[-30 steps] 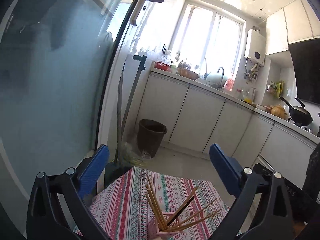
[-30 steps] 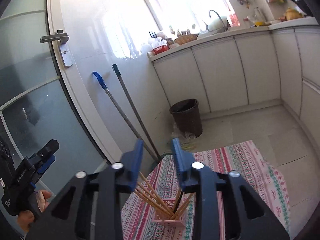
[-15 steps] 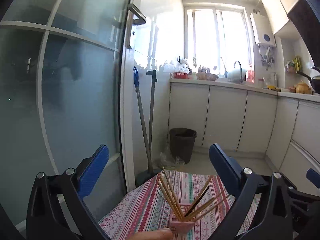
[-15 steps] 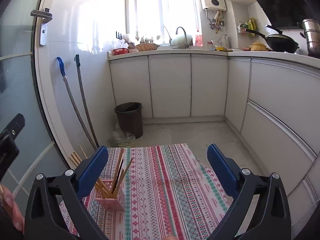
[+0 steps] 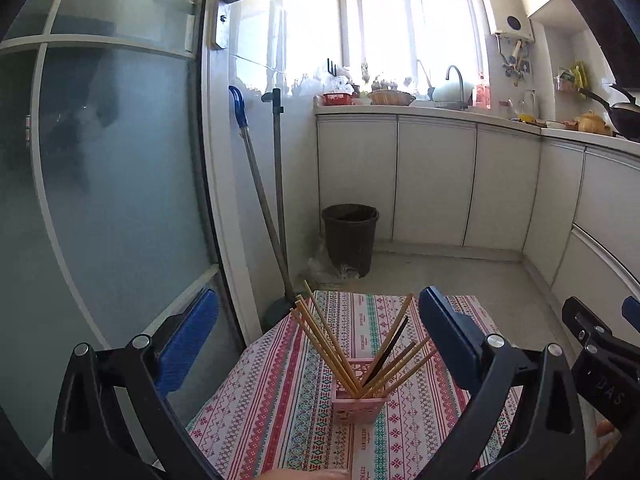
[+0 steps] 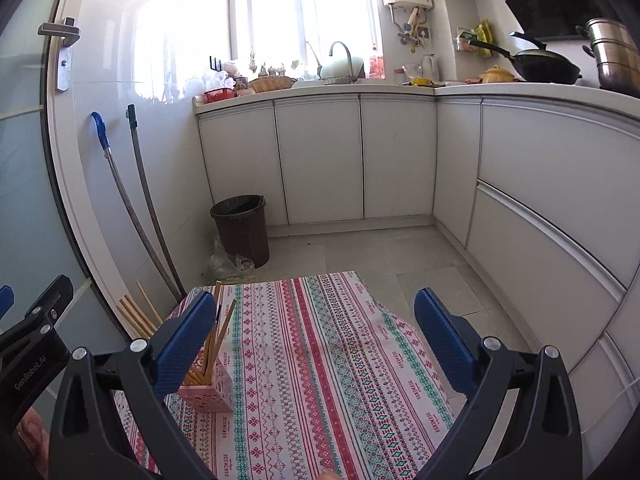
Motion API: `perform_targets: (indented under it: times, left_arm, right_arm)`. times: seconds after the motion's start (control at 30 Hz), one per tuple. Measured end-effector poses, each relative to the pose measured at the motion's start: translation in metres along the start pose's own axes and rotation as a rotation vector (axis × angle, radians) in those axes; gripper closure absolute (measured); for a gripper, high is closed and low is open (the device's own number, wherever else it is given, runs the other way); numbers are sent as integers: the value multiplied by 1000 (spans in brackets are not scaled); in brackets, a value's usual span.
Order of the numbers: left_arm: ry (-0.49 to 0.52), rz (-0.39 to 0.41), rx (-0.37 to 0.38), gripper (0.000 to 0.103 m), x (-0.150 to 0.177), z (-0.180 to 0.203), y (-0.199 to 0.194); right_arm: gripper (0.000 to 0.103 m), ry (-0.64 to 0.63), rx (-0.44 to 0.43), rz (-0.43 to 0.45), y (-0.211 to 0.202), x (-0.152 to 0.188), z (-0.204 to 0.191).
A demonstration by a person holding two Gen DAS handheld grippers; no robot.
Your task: Organize utensils
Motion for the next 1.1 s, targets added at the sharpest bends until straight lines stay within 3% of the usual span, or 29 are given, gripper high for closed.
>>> perform_targets:
  times: [1.1]
  left_arm:
    - [39,-36,4,7,8,6,2]
  right_arm:
    - [7,0,-19,-37,6,9,0]
Point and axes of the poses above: each gripper's, at about its wrist camera, not at the fingertips, and y roughly the way its jaws point, z to its right, x to its underside, the point moved 4 cm from there along y, roughly the way its jaws point, and after that the axes turned 14 degrees about -y, right-handed, at the moved point
